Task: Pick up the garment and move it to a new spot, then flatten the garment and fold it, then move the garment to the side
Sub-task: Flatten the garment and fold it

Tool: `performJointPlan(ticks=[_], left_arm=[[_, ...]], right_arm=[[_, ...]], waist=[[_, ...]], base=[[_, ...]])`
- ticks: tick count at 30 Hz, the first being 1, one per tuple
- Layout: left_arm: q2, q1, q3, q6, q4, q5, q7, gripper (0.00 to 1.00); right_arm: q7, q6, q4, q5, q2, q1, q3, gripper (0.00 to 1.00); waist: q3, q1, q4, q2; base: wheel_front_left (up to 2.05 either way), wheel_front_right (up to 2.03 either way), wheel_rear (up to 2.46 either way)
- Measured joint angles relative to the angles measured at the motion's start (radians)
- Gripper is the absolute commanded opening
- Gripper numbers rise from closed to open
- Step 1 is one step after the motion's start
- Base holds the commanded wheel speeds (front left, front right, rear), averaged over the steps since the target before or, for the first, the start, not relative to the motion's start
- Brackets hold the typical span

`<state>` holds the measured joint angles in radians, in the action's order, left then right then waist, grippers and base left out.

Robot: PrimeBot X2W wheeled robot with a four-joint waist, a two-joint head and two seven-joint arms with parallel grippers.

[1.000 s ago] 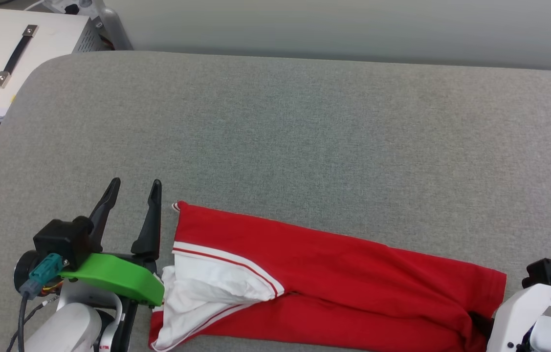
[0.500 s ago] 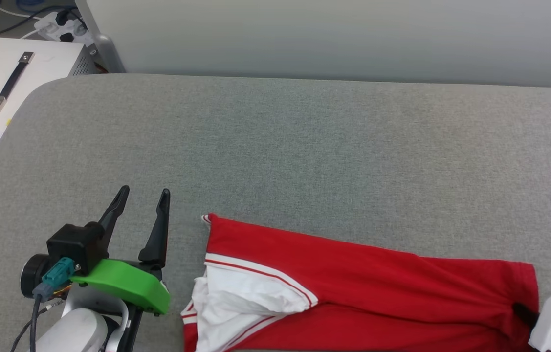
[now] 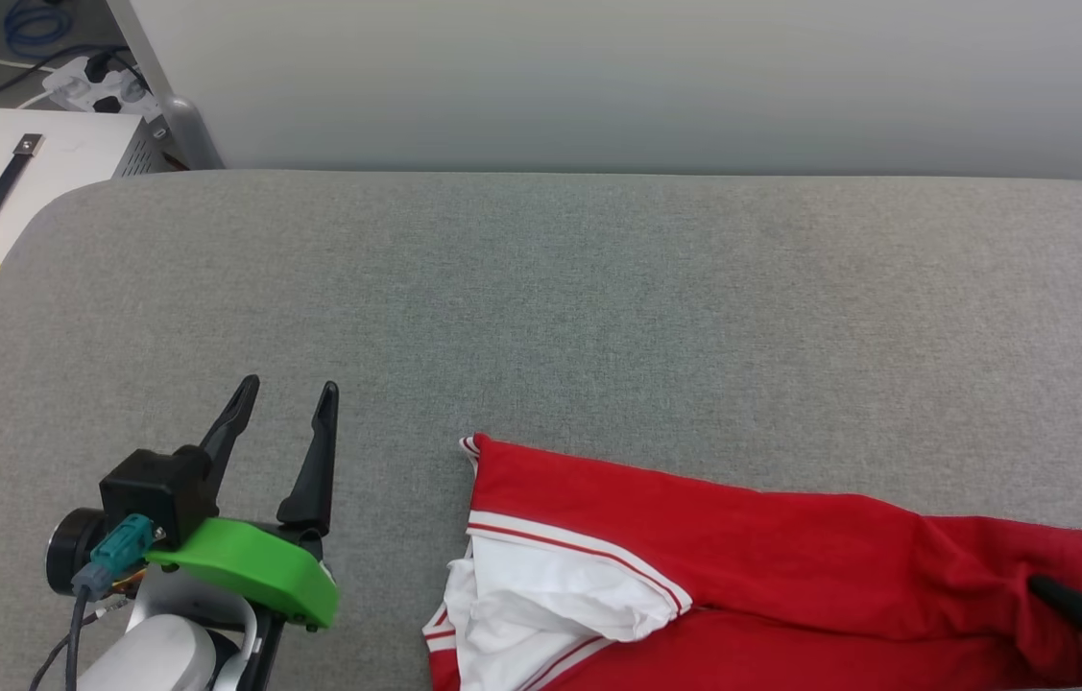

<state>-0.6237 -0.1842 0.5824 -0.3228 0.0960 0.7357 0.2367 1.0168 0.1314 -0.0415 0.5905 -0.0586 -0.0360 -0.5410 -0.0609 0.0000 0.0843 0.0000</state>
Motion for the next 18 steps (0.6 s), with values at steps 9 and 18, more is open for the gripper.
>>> performJointPlan(ticks=[9,18], left_arm=[[0.003,0.0,0.021,0.0,-0.008,0.0,-0.01,1.0],[0.016,-0.002,0.037,0.003,-0.011,-0.004,-0.021,1.0]], right_arm=[[0.065,0.0,0.111,0.431,0.003,-0.003,0.101,0.0],[-0.077,0.0,0.182,0.709,0.005,-0.013,0.37,0.0]], waist=[[0.021,0.0,0.017,0.0],[0.019,0.0,0.053,0.0]], base=[[0.0,0.0,0.0],[0.0,0.0,0.0]])
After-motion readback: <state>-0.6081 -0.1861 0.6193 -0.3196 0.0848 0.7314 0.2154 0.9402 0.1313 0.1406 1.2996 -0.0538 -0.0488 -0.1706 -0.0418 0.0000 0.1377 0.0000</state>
